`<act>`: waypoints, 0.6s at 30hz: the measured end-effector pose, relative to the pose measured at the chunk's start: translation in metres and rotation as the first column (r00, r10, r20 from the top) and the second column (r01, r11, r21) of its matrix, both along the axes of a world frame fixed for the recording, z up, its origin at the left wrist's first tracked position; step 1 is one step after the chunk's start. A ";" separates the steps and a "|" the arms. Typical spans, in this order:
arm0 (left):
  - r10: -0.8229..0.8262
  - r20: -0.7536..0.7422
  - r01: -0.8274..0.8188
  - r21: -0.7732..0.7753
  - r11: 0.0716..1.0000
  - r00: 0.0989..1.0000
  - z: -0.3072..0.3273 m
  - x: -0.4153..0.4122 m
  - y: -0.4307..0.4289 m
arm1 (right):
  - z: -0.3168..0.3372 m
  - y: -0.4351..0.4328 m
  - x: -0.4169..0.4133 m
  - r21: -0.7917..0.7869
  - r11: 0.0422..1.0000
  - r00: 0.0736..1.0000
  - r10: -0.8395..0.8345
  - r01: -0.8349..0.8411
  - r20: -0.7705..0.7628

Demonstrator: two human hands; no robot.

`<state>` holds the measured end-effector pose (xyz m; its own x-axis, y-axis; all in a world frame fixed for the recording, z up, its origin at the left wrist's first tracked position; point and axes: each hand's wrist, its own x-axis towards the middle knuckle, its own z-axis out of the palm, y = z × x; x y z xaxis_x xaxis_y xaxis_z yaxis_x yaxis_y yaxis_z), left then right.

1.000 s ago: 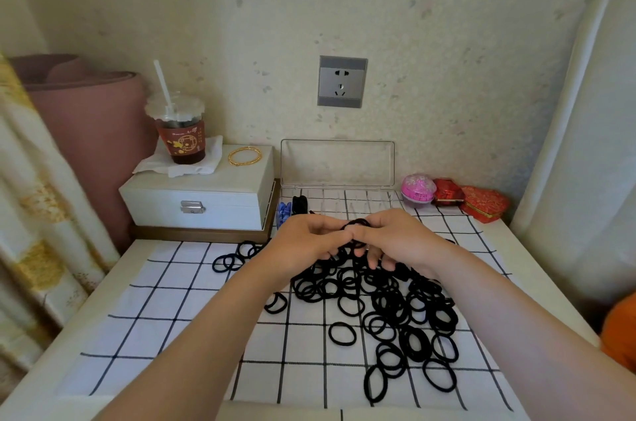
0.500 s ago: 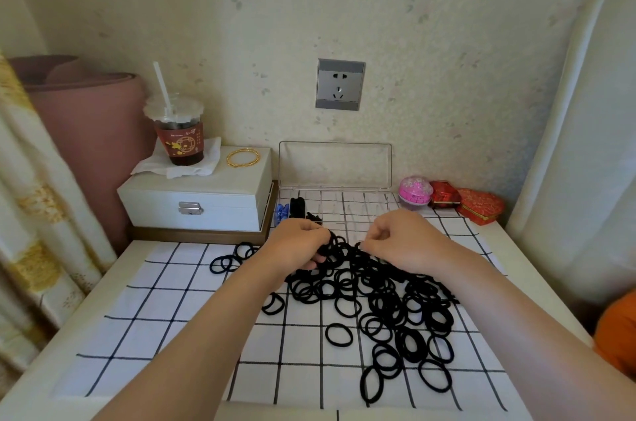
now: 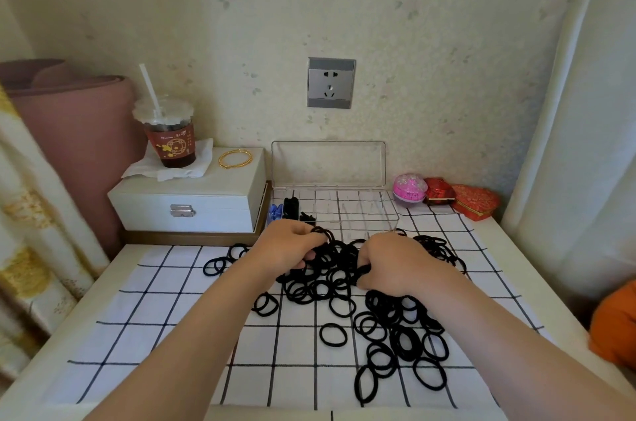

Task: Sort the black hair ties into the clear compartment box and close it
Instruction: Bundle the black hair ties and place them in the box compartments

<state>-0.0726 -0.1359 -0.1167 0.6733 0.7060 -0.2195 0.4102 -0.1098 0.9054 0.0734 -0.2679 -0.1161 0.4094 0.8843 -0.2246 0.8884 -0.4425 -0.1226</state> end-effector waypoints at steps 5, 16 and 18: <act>0.074 0.030 -0.077 0.108 0.991 0.997 0.001 -0.003 0.004 | 0.009 0.002 0.005 0.232 0.963 0.930 -0.043 0.136 -0.366; 0.090 0.100 -0.094 0.035 0.995 0.991 -0.001 -0.004 0.002 | 0.025 0.003 0.003 0.204 0.877 0.239 0.106 0.436 -0.965; 0.068 0.133 -0.063 -0.047 0.997 0.989 0.001 -0.004 0.000 | 0.027 0.006 -0.003 0.222 0.876 0.213 0.140 0.429 -0.967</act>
